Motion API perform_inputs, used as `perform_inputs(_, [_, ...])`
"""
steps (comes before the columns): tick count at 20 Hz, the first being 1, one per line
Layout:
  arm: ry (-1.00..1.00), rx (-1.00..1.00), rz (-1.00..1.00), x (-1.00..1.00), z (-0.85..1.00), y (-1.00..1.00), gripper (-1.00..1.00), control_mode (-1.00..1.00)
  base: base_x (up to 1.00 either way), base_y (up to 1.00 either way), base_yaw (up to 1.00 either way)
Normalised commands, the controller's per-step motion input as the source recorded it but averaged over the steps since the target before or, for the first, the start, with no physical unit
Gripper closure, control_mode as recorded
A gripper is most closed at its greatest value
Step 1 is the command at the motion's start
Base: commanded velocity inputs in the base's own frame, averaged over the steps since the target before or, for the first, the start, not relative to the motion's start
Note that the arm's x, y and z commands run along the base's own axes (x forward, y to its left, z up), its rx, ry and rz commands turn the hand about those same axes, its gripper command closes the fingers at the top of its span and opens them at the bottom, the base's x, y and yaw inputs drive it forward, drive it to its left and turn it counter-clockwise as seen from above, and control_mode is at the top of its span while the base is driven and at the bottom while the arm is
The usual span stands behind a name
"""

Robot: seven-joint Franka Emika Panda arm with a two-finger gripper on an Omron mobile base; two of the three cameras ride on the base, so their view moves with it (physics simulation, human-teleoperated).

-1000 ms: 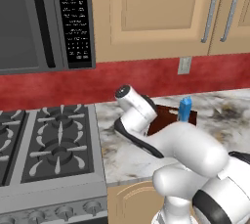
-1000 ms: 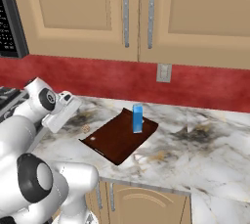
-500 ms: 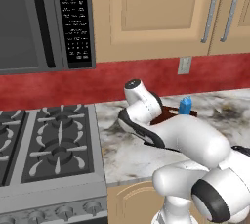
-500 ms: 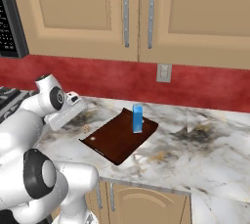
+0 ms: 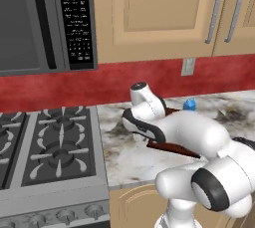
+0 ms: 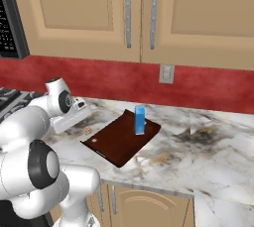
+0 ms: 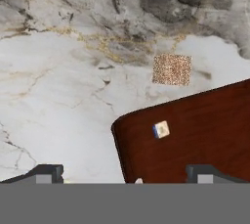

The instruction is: Take out the milk from the fridge and place it on the tray on the counter. Then take the sugar cube near the tray and place it in the tray.

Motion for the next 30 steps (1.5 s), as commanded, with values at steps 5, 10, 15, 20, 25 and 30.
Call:
perform_inputs(5, [0.0, 0.0, -0.02, 0.08, -0.14, -0.01, -1.0, -1.0, 0.0, 0.0, 0.0])
perform_inputs(10, [0.03, 0.05, -0.03, 0.13, -0.13, -0.09, -1.0, -1.0, 0.0, 0.0, 0.0])
perform_inputs(15, [0.07, 0.13, 0.0, 0.26, -0.14, -0.03, -1.0, -1.0, 0.0, 0.0, 0.0])
perform_inputs(20, [0.0, 0.1, 0.0, 0.05, -0.02, 0.0, -1.0, -1.0, 0.0, 0.0, 0.0])
perform_inputs(25, [0.0, 0.05, 0.0, 0.03, -0.09, 0.0, -1.0, -1.0, 0.0, 0.0, 0.0])
perform_inputs(30, [0.0, 0.0, 0.0, 0.06, -0.19, 0.0, -1.0, -1.0, 0.0, 0.0, 0.0])
